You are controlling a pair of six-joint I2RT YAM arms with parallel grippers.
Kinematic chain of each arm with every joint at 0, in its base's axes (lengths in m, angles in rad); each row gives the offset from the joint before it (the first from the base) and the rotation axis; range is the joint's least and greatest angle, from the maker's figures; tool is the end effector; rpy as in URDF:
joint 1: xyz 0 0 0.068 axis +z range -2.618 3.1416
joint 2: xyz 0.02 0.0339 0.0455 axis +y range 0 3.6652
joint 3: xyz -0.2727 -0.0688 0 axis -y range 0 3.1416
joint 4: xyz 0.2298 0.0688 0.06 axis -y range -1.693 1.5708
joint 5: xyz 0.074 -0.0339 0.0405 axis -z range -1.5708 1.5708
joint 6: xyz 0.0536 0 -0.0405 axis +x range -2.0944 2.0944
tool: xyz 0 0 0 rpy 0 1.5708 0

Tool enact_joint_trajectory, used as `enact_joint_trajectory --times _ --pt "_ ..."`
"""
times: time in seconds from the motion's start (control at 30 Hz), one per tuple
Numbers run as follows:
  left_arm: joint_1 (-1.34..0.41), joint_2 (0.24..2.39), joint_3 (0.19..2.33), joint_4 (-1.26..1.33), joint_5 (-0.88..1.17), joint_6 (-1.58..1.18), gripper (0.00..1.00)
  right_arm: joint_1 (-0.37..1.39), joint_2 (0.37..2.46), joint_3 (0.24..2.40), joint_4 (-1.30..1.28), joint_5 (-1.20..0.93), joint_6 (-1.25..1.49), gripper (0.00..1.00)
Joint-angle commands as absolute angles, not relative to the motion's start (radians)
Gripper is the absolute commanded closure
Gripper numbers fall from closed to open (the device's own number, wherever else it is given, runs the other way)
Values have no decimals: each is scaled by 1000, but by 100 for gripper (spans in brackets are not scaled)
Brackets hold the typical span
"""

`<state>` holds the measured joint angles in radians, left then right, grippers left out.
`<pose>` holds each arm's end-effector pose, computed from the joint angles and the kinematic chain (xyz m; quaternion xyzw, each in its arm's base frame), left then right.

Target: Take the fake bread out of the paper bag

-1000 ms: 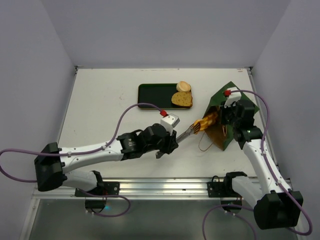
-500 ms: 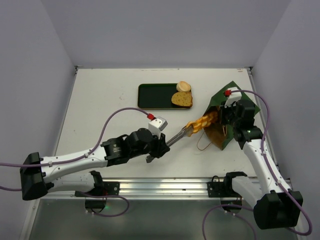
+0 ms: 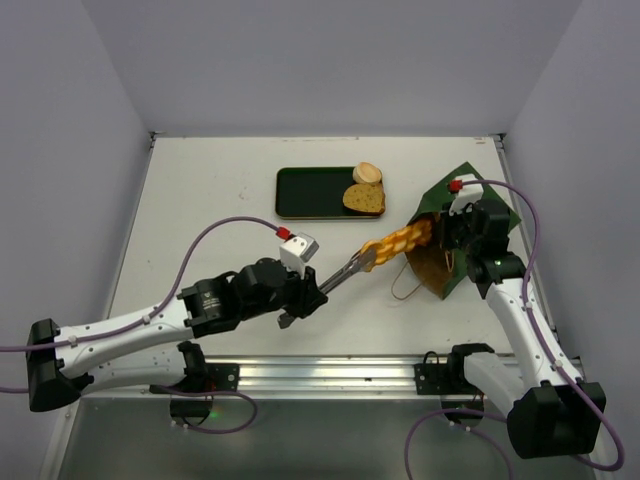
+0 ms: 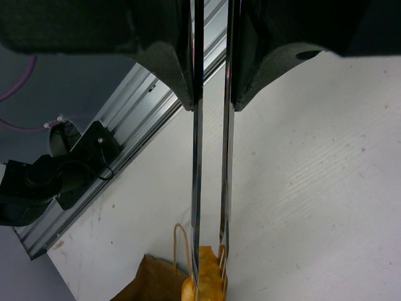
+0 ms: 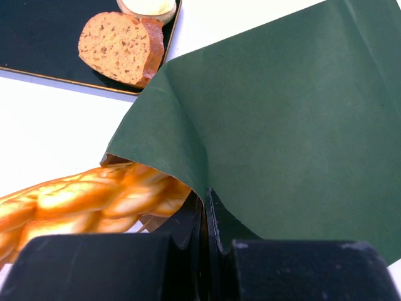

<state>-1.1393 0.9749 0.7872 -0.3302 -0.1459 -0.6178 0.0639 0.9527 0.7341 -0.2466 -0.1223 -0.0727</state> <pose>0.0967 -0.1914 0.2924 0.1869 0.8426 -0.3456 0.3684 0.2121 0.0201 0.2874 -0.0900 0.8453 0.0497 0.5243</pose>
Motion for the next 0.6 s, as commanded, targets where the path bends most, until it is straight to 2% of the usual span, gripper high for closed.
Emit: enact_joint_trajectory --times 0.0,0.57 --pt "-1134 905 825 -405 -172 -611 100 57 934 736 -187 -117 -77 100" --pt "-1134 647 946 -715 -179 -546 100 54 931 733 -181 -115 -80 100"
